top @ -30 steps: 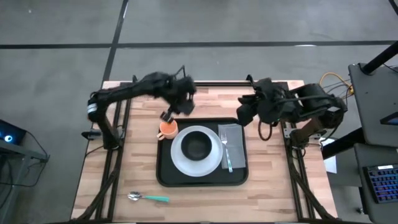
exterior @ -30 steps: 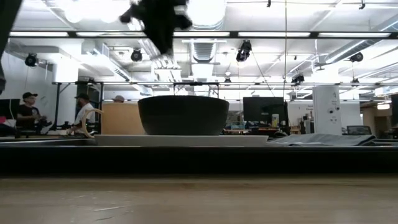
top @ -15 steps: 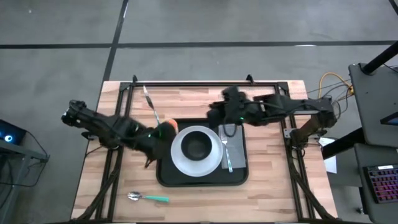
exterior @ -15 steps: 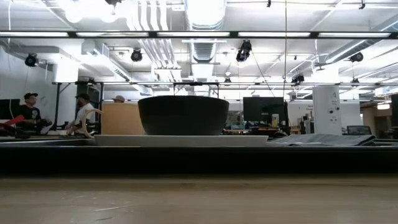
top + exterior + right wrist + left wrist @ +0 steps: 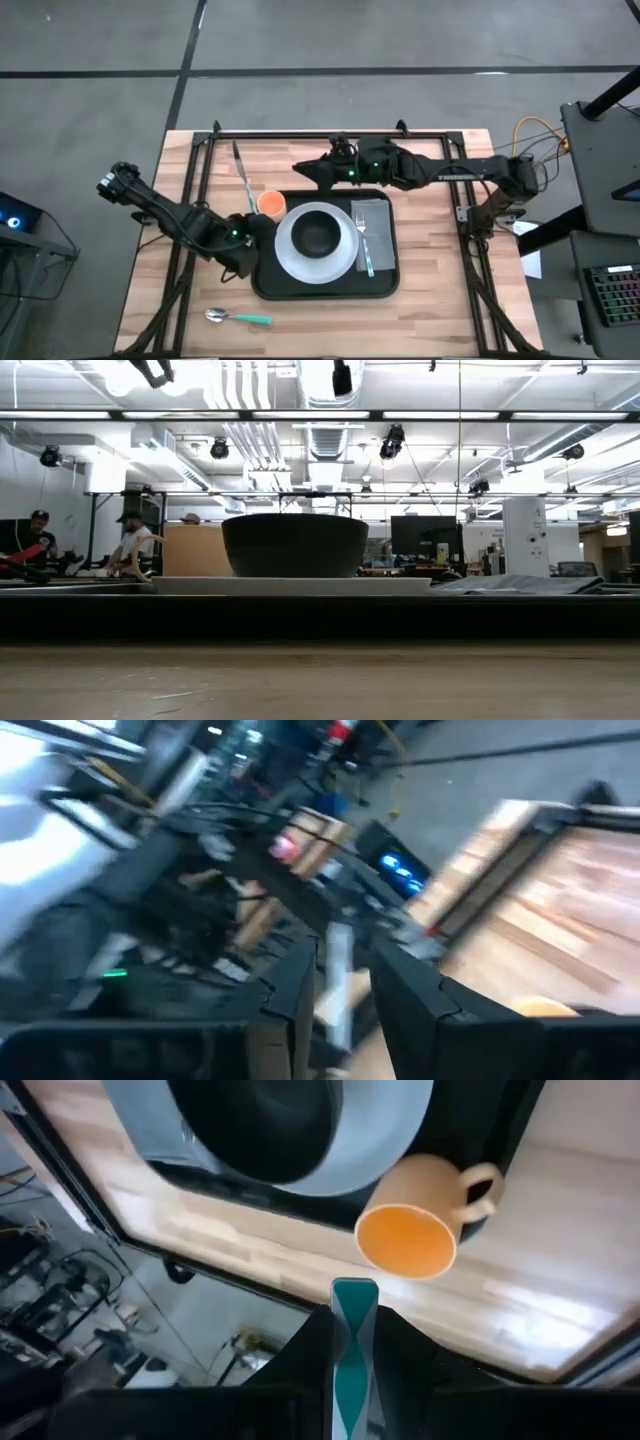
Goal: Set up tray
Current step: Put the white blue table knife on the gray table napkin to the right of the white blue fork
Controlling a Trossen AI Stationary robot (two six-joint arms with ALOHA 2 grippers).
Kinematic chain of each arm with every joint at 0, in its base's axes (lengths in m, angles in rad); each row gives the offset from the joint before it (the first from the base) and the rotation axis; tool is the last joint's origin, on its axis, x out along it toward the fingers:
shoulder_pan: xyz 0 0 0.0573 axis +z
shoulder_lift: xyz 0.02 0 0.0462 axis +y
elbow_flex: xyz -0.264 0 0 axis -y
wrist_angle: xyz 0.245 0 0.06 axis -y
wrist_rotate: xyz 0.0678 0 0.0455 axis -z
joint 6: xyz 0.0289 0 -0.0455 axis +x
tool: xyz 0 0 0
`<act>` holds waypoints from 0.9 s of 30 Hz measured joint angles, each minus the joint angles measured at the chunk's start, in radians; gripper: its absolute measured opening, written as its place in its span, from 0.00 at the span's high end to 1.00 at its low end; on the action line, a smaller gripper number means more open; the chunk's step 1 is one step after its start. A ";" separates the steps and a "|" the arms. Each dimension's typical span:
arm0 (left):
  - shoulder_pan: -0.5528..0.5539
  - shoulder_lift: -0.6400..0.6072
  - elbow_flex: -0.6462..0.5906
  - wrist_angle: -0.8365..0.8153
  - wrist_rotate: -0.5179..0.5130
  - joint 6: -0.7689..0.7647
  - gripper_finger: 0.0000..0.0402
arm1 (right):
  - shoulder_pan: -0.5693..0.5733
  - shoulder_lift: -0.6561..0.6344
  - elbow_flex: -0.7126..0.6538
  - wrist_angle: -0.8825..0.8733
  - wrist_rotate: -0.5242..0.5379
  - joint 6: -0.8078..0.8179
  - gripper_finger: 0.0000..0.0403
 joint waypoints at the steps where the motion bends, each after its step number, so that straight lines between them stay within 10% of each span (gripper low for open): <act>1: 0.000 0.000 -0.009 0.000 -0.007 0.013 0.93 | -0.011 -0.001 -0.015 -0.012 -0.001 0.001 0.77; 27: 0.083 0.015 -0.025 0.138 -0.002 0.220 0.93 | -0.051 0.326 0.284 -0.040 -0.310 -0.015 0.68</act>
